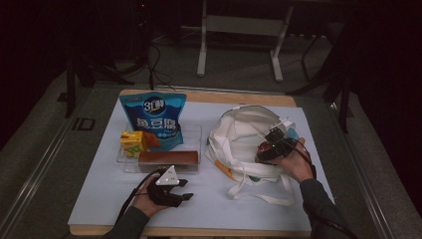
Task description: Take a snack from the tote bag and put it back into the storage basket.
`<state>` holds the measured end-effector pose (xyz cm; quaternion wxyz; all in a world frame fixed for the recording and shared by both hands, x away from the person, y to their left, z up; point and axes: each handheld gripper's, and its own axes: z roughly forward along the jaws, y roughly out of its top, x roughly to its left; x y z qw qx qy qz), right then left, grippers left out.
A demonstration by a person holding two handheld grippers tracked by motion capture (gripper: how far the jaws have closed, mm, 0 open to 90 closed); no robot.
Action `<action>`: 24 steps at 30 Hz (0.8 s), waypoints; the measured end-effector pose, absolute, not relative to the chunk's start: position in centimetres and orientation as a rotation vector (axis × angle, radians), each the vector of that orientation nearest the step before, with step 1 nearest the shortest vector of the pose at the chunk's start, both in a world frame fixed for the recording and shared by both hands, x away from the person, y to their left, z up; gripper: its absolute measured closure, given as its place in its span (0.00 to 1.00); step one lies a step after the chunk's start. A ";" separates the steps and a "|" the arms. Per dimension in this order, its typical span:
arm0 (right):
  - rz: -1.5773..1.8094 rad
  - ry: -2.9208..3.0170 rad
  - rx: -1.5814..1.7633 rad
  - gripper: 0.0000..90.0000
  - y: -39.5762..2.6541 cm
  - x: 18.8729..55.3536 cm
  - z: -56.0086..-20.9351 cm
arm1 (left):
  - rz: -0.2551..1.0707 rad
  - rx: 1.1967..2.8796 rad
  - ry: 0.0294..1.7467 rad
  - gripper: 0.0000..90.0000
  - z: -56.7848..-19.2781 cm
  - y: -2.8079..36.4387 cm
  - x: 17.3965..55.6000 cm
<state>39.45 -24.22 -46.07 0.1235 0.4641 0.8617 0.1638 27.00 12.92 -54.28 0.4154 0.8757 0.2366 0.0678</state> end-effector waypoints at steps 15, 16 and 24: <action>0.509 2.530 1.309 0.29 -23.9 38.9 -44.9 | 0.170 2.200 0.594 0.51 -54.3 12.9 27.0; 0.513 2.532 1.304 0.29 -23.9 38.9 -44.8 | 0.169 2.199 0.594 0.51 -54.3 12.9 27.0; 0.525 2.544 1.264 0.29 -23.3 38.6 -44.1 | 0.169 2.199 0.594 0.51 -54.3 12.9 27.0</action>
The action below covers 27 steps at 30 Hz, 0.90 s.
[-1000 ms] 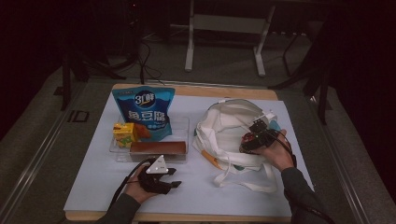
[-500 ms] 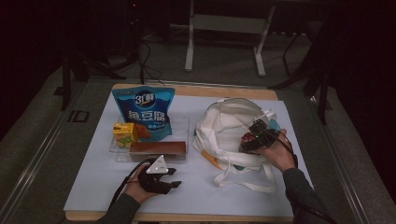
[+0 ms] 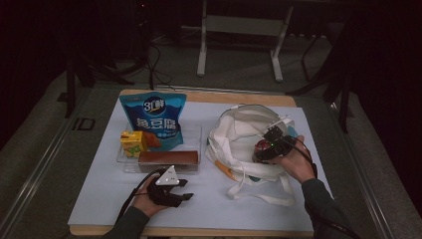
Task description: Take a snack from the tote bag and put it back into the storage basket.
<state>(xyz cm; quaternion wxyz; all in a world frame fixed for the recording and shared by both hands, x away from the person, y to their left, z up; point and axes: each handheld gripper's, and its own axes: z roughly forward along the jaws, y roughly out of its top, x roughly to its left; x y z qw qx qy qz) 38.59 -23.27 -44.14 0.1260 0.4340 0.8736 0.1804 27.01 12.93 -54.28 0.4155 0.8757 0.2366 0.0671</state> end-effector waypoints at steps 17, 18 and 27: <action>0.563 2.569 1.174 0.29 -21.6 38.2 -42.5 | 0.168 2.199 0.594 0.51 -54.3 12.9 27.0; 0.567 2.569 1.174 0.29 -21.6 38.2 -42.5 | 0.168 2.199 0.594 0.51 -54.3 12.9 27.0; 0.591 2.574 1.137 0.29 -21.0 38.0 -41.5 | 0.167 2.200 0.593 0.51 -54.3 13.0 27.0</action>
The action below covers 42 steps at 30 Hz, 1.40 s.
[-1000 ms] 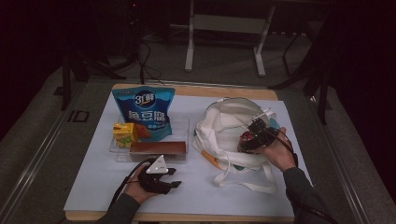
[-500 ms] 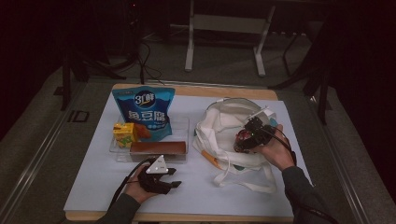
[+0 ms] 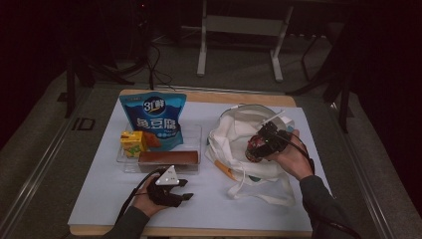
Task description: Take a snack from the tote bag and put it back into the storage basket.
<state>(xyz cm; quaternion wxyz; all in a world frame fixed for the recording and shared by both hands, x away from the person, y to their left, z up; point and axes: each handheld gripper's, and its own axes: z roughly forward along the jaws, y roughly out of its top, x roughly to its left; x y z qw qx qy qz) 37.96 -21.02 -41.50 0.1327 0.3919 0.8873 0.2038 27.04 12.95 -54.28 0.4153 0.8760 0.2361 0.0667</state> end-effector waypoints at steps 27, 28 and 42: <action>0.651 2.597 1.023 0.29 -18.4 37.9 -38.5 | 0.167 2.198 0.594 0.51 -54.3 12.9 27.0; 0.650 2.600 1.010 0.29 -18.3 37.9 -38.4 | 0.167 2.198 0.594 0.51 -54.3 12.9 27.0; 0.709 2.624 0.958 0.29 -16.3 37.7 -37.1 | 0.169 2.201 0.593 0.52 -54.3 13.0 27.0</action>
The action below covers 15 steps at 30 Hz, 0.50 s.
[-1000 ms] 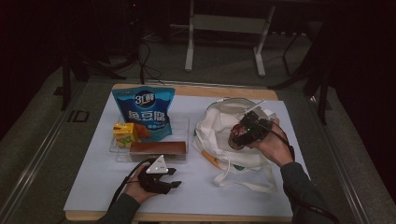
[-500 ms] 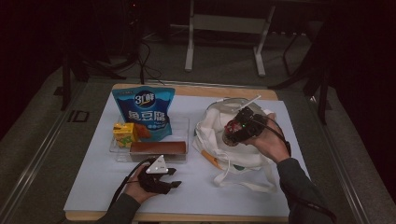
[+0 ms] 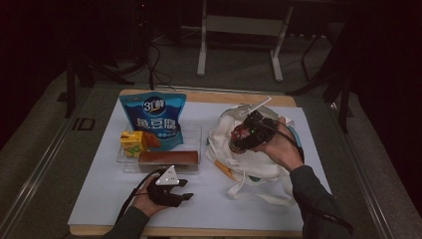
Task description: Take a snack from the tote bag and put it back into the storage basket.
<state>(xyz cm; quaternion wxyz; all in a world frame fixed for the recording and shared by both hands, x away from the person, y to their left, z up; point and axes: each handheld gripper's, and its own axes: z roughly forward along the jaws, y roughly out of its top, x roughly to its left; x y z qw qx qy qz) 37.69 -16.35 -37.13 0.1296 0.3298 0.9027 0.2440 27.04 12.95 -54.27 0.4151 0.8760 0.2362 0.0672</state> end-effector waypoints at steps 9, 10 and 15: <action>0.732 2.637 0.919 0.29 -15.0 37.6 -36.6 | 0.170 2.200 0.594 0.52 -54.3 12.9 27.0; 0.732 2.640 0.914 0.29 -14.8 37.5 -36.5 | 0.169 2.200 0.594 0.52 -54.3 12.9 27.0; 0.732 2.648 0.893 0.29 -14.1 37.5 -36.3 | 0.170 2.199 0.594 0.52 -54.3 12.9 27.0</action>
